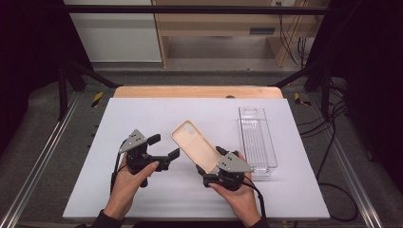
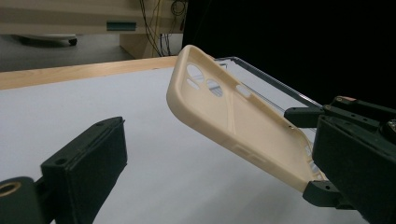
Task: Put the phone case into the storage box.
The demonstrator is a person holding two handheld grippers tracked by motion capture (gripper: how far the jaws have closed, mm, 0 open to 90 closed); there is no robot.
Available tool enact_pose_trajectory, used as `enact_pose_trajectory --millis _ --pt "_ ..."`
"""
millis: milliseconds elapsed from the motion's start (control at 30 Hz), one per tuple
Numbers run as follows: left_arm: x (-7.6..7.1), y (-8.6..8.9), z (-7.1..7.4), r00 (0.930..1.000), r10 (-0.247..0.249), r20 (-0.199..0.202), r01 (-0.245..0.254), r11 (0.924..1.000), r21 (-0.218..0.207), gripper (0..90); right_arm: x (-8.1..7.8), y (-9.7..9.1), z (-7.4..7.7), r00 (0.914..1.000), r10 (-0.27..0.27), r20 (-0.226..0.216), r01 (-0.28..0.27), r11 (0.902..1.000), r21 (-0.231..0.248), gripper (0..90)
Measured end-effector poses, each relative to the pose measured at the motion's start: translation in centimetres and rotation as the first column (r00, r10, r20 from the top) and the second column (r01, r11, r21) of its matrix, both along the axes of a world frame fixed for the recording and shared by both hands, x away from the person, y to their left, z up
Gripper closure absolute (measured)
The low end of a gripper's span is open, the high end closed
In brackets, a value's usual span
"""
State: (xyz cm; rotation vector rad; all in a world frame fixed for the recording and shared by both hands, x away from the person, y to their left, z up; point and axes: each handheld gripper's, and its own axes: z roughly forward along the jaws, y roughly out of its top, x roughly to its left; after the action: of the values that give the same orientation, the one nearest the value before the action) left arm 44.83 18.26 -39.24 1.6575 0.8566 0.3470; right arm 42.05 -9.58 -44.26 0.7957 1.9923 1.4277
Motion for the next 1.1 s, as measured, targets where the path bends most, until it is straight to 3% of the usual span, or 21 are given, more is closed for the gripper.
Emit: enact_pose_trajectory --millis 300,400,500,767,967,1100 --pt "0.8 -0.7 -0.2 0.9994 -0.007 -0.033 0.005 0.9986 -0.052 5.9 -0.1 0.1 0.1 0.9997 -0.008 0.023 0.007 0.9998 0.016 12.3" --pt "1.2 -1.0 -0.5 0.9978 -0.019 -0.063 0.014 0.9966 -0.081 12.3 -0.2 0.1 0.1 0.9996 -0.008 0.027 0.007 0.9998 0.021 12.3" --pt "1.4 -1.2 -0.6 0.9973 -0.019 -0.071 0.013 0.9966 -0.081 15.2 -0.2 0.1 0.1 0.9995 -0.005 0.030 0.005 0.9998 0.022 12.3" --pt "1.6 -1.3 -0.7 0.9957 -0.017 -0.091 0.007 0.9936 -0.113 33.9 -0.2 0.3 0.0 0.9996 0.003 0.027 -0.003 0.9998 0.017 12.2" --pt "1.6 -1.2 -0.6 0.9942 0.018 -0.106 -0.030 0.9926 -0.118 52.0 -0.2 0.6 -0.4 0.9999 0.010 0.014 -0.010 0.9999 0.012 12.1" --pt "1.7 -1.0 -0.6 0.9906 0.021 -0.135 -0.044 0.9848 -0.168 59.6 -0.1 0.7 -0.7 1.0000 0.007 -0.001 -0.007 0.9999 0.010 12.1"
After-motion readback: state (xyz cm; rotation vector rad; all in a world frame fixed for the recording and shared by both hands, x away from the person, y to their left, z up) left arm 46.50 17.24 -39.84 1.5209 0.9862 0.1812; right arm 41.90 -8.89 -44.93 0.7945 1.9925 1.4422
